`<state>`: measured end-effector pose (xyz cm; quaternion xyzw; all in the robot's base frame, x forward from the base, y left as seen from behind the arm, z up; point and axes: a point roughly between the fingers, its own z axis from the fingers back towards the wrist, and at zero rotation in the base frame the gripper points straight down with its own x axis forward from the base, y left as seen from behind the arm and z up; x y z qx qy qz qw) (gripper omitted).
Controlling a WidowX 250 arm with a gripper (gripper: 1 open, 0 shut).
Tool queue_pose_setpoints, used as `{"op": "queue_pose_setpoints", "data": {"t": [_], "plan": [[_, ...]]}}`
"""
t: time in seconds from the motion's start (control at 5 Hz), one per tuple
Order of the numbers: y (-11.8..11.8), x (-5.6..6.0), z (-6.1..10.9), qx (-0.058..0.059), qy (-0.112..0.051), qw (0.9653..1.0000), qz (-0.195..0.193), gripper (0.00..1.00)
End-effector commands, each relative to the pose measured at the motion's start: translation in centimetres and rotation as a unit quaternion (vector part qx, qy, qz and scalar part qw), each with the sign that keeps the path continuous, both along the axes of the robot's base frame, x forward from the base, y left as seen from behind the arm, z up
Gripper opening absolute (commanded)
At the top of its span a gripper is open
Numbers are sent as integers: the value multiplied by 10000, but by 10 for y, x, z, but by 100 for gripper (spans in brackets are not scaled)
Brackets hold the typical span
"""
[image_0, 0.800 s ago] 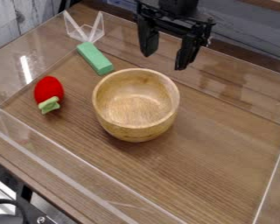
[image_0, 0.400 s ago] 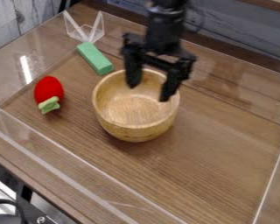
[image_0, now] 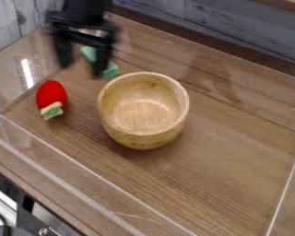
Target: Move the red object to the right side of the table
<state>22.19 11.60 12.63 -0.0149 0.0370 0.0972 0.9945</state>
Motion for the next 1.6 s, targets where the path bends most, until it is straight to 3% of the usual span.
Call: {"op": "queue_pose_setpoints", "data": {"t": [0.0,0.2,0.6,1.0,1.4], "plan": [[40,-2,10,138,-331,9989,296,100],[70,-4,-1,106,-296,9970,710,100],[61,-15,-10,34,-179,9964,834,100],[48,-4,-30,-7,-85,9943,1061,100],[36,4,-58,-59,-96,9989,465,100]]}}
